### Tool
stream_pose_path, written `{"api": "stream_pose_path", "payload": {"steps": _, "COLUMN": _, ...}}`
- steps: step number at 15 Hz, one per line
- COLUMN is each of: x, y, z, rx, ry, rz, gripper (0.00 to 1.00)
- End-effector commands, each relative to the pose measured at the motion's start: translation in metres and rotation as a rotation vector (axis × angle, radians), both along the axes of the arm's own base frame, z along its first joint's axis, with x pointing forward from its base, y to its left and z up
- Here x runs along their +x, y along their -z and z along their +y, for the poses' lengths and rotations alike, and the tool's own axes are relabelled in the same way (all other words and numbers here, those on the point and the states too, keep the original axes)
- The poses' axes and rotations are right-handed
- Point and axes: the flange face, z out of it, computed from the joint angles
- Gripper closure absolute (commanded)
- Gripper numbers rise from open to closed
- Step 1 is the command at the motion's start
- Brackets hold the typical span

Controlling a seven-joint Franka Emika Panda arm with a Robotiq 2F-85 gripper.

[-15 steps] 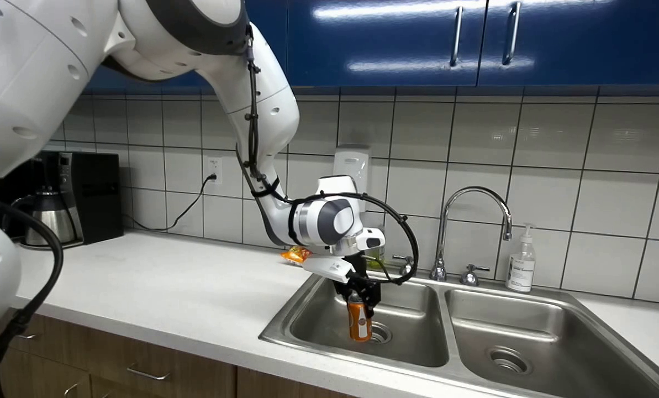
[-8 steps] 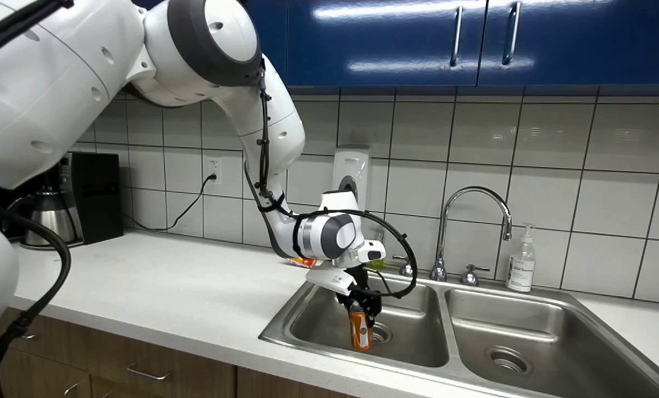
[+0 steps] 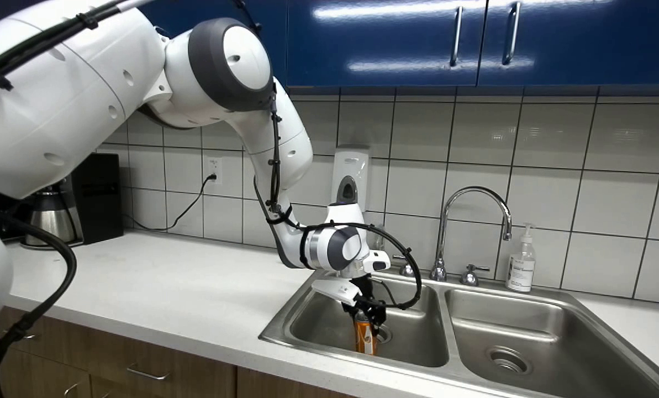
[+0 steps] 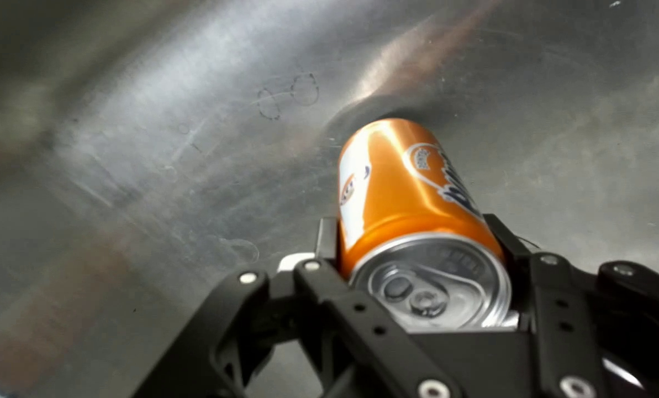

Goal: Put the can in the left sink

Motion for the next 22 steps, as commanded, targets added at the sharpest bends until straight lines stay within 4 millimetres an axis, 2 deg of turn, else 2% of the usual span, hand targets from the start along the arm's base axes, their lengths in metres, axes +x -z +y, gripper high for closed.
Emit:
{"api": "stream_pose_path", "payload": {"steps": 1, "x": 0.009, "y": 0.004, "z": -0.008, "rx": 0.020, "ry": -0.004, "rz": -0.011, "gripper": 0.62}}
{"api": "stream_pose_path", "payload": {"steps": 9, "x": 0.014, "y": 0.012, "z": -0.012, "rx": 0.031, "ry": 0.009, "rz": -0.011, "gripper": 0.62}}
{"api": "stream_pose_path", "payload": {"steps": 10, "x": 0.014, "y": 0.012, "z": -0.012, "rx": 0.031, "ry": 0.011, "rz": -0.010, "gripper": 0.12}}
{"api": "stream_pose_path", "payload": {"steps": 13, "x": 0.016, "y": 0.010, "z": -0.010, "rx": 0.028, "ry": 0.009, "rz": -0.010, "gripper": 0.00}}
{"api": "stream_pose_path", "payload": {"steps": 22, "x": 0.030, "y": -0.018, "z": 0.001, "rx": 0.000, "ry": -0.013, "rz": -0.043, "gripper": 0.00}}
